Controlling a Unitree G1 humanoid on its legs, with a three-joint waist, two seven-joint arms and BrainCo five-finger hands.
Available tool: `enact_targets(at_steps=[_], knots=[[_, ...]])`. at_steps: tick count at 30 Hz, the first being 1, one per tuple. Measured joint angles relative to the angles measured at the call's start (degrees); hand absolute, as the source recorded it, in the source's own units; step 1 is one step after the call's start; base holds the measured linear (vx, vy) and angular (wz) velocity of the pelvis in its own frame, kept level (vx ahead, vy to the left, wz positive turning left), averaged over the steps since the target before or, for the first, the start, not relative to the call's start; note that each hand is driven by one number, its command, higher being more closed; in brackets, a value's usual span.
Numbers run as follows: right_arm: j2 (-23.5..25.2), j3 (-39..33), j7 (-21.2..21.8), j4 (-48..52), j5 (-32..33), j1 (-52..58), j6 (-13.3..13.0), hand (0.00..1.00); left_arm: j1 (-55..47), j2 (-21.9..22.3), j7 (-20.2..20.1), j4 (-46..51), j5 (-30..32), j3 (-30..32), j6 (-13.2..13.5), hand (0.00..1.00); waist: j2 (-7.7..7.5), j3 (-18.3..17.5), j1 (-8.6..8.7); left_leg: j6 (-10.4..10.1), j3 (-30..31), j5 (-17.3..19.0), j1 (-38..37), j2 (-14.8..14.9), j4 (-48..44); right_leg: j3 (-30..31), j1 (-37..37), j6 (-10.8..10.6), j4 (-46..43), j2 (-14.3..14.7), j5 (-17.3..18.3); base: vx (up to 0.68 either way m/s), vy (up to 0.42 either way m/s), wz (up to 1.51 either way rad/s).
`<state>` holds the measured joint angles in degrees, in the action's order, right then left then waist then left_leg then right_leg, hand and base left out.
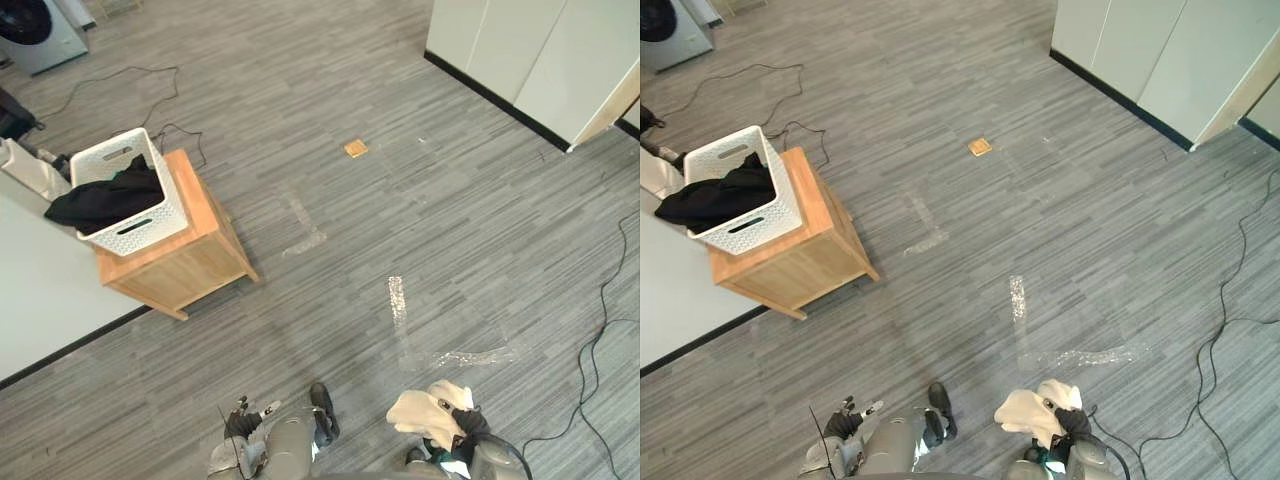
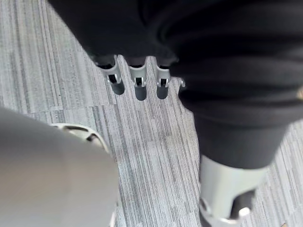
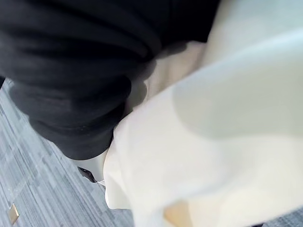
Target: Tidy the bed and pick cloth on bed and put in laundry
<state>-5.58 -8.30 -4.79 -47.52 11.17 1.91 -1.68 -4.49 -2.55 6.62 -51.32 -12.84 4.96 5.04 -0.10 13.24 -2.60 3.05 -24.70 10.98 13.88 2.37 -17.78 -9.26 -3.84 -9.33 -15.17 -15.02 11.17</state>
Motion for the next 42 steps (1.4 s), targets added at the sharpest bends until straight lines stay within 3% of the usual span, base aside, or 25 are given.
enact_targets(at_steps=[3, 4, 6, 9, 11, 12, 13, 14, 15, 16, 17, 19, 20, 22, 26, 28, 30, 31, 32, 33, 34, 35, 37, 39, 42], knots=[[0.72, 1.65, -0.31, 7.57, -1.3, 2.96, -0.24, 1.0, -0.84, -1.38, 0.02, 0.03, 0.37, -3.68, -0.82, 0.0, -0.75, 0.54, 0.71, -0.11, 1.25, 3.02, -12.44, -2.78, 5.19, 3.7, 7.88, -3.83, -31.55, -2.62, -3.34, 0.52, 0.188, 0.17], [0.74, 2.69, -0.27, 10.86, -2.37, 3.95, -0.41, 1.0, -1.02, -1.7, 0.03, 0.03, 1.35, -5.63, -0.86, 0.0, -0.25, 0.73, 1.74, -0.16, 2.63, 3.62, -16.85, -2.75, 6.93, 2.6, 10.77, -1.98, -40.91, -2.23, -2.25, 0.64, 0.139, 0.46], [0.78, 3.68, -0.27, 15.32, -2.88, 4.44, -1.17, 1.0, -0.54, -1.73, 0.02, 0.03, 1.63, -7.58, -1.14, 0.0, 0.3, 0.94, 3.39, -0.44, 4.85, 4.0, -21.66, -2.27, 9.97, -1.3, 16.31, 2.43, -46.27, -0.95, 0.64, 0.51, 0.042, 0.59], [0.84, 4.27, -0.28, 19.91, -2.88, 3.83, -2.06, 1.0, 1.38, -0.14, 0.12, -0.01, 1.61, -8.08, -1.46, 0.0, 2.02, 3.1, 4.94, -0.61, 7.39, 4.03, -26.18, 0.67, 11.04, -7.29, 24.1, 6.46, -39.46, 1.01, 3.44, 0.58, -0.107, 0.56], [0.74, 5.16, -0.31, 22.36, -2.88, 3.87, -2.28, 1.0, 2.69, 1.09, 0.17, -0.01, 1.21, -9.44, -1.39, 0.0, 3.71, 3.87, 5.25, -2.51, 8.23, 4.02, -28.8, 4.02, 10.72, -7.72, 28.15, 6.6, -21.35, 3.95, 1.14, 0.67, -0.257, 0.58], [0.69, 6.48, -0.28, 23.64, -2.88, 4.03, -2.33, 1.0, 2.93, 1.34, 0.18, 0.07, 1.21, -9.16, -1.35, 0.0, 4.2, 4.11, 5.5, -6.4, 9.0, 4.29, -30.67, 6.17, 10.84, -5.42, 28.06, 6.69, -4.76, 7.17, -5.87, 0.85, -0.404, 0.67], [0.86, 8.49, -0.28, 25.43, -2.96, 4.9, -2.33, 1.0, 2.69, 1.04, 0.31, 0.12, 1.22, -8.99, -1.32, 0.0, 2.83, 3.69, 5.6, -10.08, 9.66, 5.06, -32.4, 6.92, 10.78, -1.52, 27.05, 6.66, 9.3, 8.47, -16.32, 0.76, -0.388, 0.7], [0.74, 9.43, -0.21, 26.79, -3.07, 5.79, -2.35, 1.0, 2.43, 0.86, 0.66, 0.02, 1.22, -8.77, -1.37, 0.0, 2.2, 3.41, 5.83, -11.61, 10.38, 5.86, -33.72, 7.02, 10.56, 0.33, 26.87, 7.89, 11.12, 8.7, -26.0, 0.76, -0.368, 0.18], [-0.42, 9.94, 0.08, 27.1, -4.63, 3.51, -2.04, 1.0, 3.45, 2.43, 1.05, -0.87, 1.12, -7.43, -1.34, 0.0, 5.98, 3.68, 4.73, -13.28, 10.05, 4.77, -33.61, 11.3, 8.85, -0.02, 28.24, 10.04, 6.67, 12.3, -27.05, 0.53, -0.235, -0.01], [-0.04, 9.92, 0.03, 27.49, -5.07, 2.4, -2.03, 1.0, 4.27, 2.79, 0.92, -0.98, 1.12, -6.99, -0.94, 0.0, 5.65, 3.9, 5.0, -14.97, 10.83, 2.4, -32.24, 11.73, 6.9, 0.35, 29.67, 9.62, 3.08, 12.1, -23.69, 0.69, -0.409, 0.01], [-0.03, 9.89, 0.19, 30.46, -5.93, 2.74, -2.11, 1.0, 4.66, 4.39, 0.94, -1.0, 1.0, -6.82, -0.09, 0.0, 5.5, 4.11, 4.95, -11.6, 13.55, -6.32, -30.07, 12.83, -1.47, -0.88, 29.17, 10.34, -5.16, 11.84, -15.45, 0.65, -0.47, 0.41], [-0.46, 11.41, 0.69, 31.76, -7.2, 3.66, -2.7, 1.0, 3.91, 4.9, 0.92, -0.89, 0.47, -6.73, 0.39, 0.0, 5.41, 4.29, 5.09, -8.77, 14.61, -14.83, -26.19, 15.17, -12.14, -1.85, 25.0, 10.23, -5.54, 11.69, -11.24, 0.61, -0.417, 0.45], [-1.11, 12.9, 1.52, 33.05, -7.5, 4.18, -3.0, 1.0, 3.37, 5.06, 1.0, -0.2, -1.17, -6.77, 0.4, 0.0, 5.34, 4.6, 4.77, -8.0, 15.11, -12.1, -18.11, 18.83, -29.85, -4.08, 18.51, 10.29, -2.35, 12.36, -9.07, 0.4, -0.198, 0.49], [-1.06, 13.35, 1.65, 33.35, -8.16, 4.43, -3.92, 1.0, 3.18, 5.04, 1.05, 1.98, -3.74, -6.95, 0.65, 0.0, 4.12, 5.29, 3.82, -7.34, 12.52, -6.16, -11.13, 19.2, -38.69, -5.89, 11.22, 10.52, 1.96, 12.34, -7.68, 0.46, -0.216, 0.6], [-1.18, 13.84, 1.79, 33.33, -9.72, 3.93, -4.43, 1.0, 1.83, 4.92, 0.91, 6.23, -6.91, -8.55, 1.07, 0.0, 4.23, 5.25, 2.83, -5.51, -0.08, -1.94, -3.06, 15.28, -27.89, -11.7, 1.38, 10.28, 8.55, 11.88, -5.97, 0.44, -0.114, 0.7], [-2.3, 13.82, 2.15, 33.34, -10.34, 3.43, -4.39, 1.0, 0.3, 4.99, 0.78, 9.0, -8.21, -9.29, 1.01, 0.0, 4.42, 5.07, 1.96, -4.87, -11.63, -1.55, -1.85, 11.99, -16.69, -16.98, -3.77, 8.57, 11.35, 11.25, -4.68, 0.43, -0.025, 0.97], [-3.68, 13.76, 2.09, 33.35, -11.31, 2.53, -4.37, 1.0, 0.07, 5.06, 0.74, 9.17, -9.74, -9.14, 1.01, 0.0, 4.4, 4.96, 1.82, -3.69, -18.57, -1.32, -1.62, 9.44, -10.2, -21.07, -6.72, 6.04, 11.68, 10.04, -2.95, 0.43, 0.017, 1.06], [-4.07, 13.7, 1.82, 33.34, -11.35, 2.17, -4.37, 1.0, -0.21, 5.11, 0.74, 9.15, -10.25, -9.11, 0.82, 0.0, 4.53, 4.46, 1.8, -1.73, -20.92, -1.48, -1.68, 8.52, -7.12, -22.68, -7.83, 4.42, 11.22, 9.64, -1.65, 0.53, 0.073, 1.12], [-3.91, 13.74, 1.32, 33.16, -11.38, 1.95, -4.38, 1.0, -1.86, 5.29, 0.72, 9.29, -10.26, -8.99, 0.95, 0.0, 5.89, 2.43, 1.51, 4.97, -22.62, -2.58, -3.2, 7.51, -2.81, -23.84, -8.69, 2.29, 7.23, 8.88, 2.81, 0.46, 0.098, 0.84], [-3.58, 13.61, 1.15, 32.86, -11.41, 1.81, -4.36, 1.0, -1.94, 5.26, 0.47, 9.1, -10.21, -8.83, 0.92, 0.0, 5.09, 2.16, 1.56, 6.95, -22.23, -0.93, -4.44, 5.66, -1.61, -24.16, -8.94, 1.28, 3.99, 7.64, 4.87, 0.58, 0.157, 1.05], [-2.72, 13.57, 1.11, 32.59, -11.68, 2.2, -4.12, 1.0, -1.77, 5.2, -0.19, 8.64, -10.16, -7.18, 0.36, 0.0, 3.74, 1.38, 1.98, 6.88, -20.21, -0.07, -6.32, 2.0, 0.45, -24.81, -7.98, 0.17, -5.08, 3.18, 6.35, 0.41, 0.157, 0.97], [-2.49, 13.55, 1.05, 32.52, -11.74, 2.48, -4.09, 1.0, -1.8, 5.2, -0.39, 8.44, -10.05, -6.81, 0.22, 0.0, 3.31, 1.19, 1.96, 6.9, -18.61, -0.06, -7.81, 0.15, 1.96, -24.44, -6.7, 0.49, -11.67, 0.65, 6.02, 0.43, 0.155, 1.18], [-1.02, 13.52, 1.07, 32.53, -11.85, 3.03, -4.08, 1.0, -2.0, 4.26, -0.39, 8.22, -9.41, -6.56, -0.2, 0.0, 0.94, 0.96, 2.99, 6.76, -12.47, -0.18, -14.06, -4.82, 6.36, -17.82, 0.11, 3.84, -38.44, -5.29, 2.8, 0.63, 0.092, 1.59], [0.47, 13.63, 1.1, 32.64, -12.29, 3.07, -4.12, 1.0, -2.02, 2.93, -0.2, 6.17, -7.65, -6.52, -0.21, 0.0, 0.81, 1.05, 3.73, 6.36, -7.13, -0.42, -19.5, -5.16, 8.39, -11.69, 5.28, 4.69, -48.5, -3.61, 3.34, 0.61, -0.036, 1.59], [1.94, 13.81, 1.12, 34.71, -12.28, 2.97, -4.65, 1.0, -2.28, 1.74, -0.11, 4.41, -6.37, -6.5, -0.12, 0.0, 1.37, 0.85, 4.37, 5.4, -1.6, -0.97, -23.6, -2.74, 9.0, -6.98, 14.15, 5.42, -38.96, -1.53, 4.38, 0.46, -0.148, 1.23]])
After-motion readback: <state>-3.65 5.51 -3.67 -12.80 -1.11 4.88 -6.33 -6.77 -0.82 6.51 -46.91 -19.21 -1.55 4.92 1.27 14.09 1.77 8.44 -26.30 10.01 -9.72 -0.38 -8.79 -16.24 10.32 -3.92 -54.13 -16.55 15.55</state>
